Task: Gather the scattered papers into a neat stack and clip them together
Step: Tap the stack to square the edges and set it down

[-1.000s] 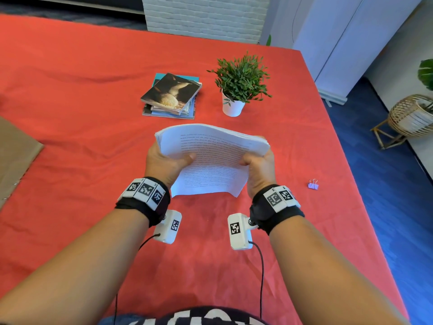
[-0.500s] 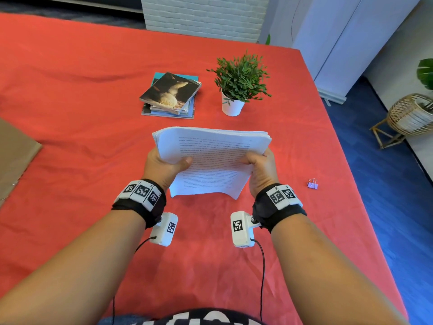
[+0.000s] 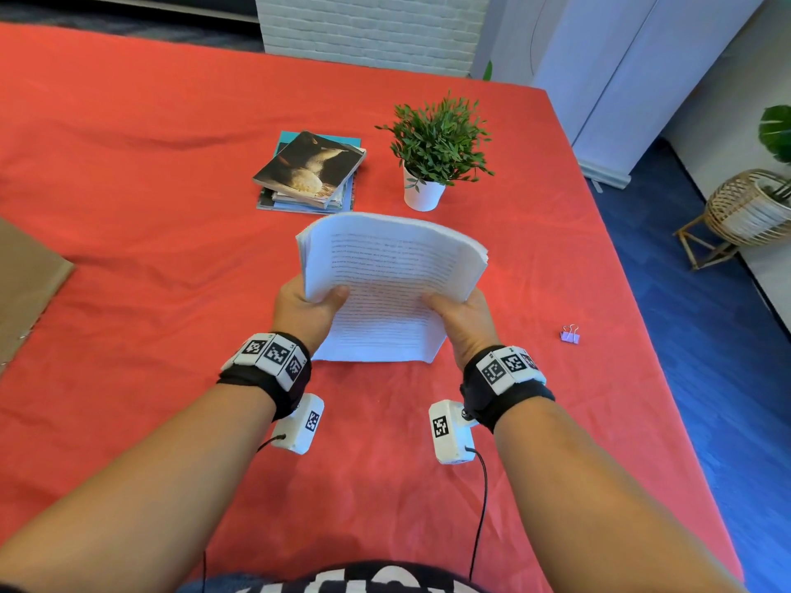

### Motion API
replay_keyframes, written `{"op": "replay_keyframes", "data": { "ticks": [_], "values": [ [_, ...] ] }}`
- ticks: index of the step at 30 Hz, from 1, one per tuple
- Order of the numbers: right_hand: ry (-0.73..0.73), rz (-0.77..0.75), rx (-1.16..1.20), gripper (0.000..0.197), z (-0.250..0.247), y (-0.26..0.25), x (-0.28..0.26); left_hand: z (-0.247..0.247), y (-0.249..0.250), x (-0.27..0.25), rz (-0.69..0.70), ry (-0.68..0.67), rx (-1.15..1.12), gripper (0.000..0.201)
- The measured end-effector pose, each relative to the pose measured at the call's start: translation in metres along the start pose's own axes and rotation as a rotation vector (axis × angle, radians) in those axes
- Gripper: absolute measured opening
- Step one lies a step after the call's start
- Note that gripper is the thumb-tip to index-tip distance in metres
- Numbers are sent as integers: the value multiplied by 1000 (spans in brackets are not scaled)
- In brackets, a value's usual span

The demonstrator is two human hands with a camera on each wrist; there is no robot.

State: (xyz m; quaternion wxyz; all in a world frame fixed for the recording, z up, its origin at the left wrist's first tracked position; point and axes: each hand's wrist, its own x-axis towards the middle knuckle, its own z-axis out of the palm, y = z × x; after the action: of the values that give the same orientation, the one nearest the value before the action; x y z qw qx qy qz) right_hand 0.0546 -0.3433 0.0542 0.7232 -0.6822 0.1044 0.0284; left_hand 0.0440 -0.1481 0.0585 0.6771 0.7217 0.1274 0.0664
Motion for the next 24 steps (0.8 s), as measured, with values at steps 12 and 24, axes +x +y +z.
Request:
{"op": "replay_keyframes", "data": {
  "ticks": [12,24],
  "values": [
    [81,65,-558,20,-59,50,13,11,-39,-12,-218,-58,417,30],
    [307,374,-1303,59,-223,89,82,5,-87,-23,-362,-191,671,35]
  ]
}}
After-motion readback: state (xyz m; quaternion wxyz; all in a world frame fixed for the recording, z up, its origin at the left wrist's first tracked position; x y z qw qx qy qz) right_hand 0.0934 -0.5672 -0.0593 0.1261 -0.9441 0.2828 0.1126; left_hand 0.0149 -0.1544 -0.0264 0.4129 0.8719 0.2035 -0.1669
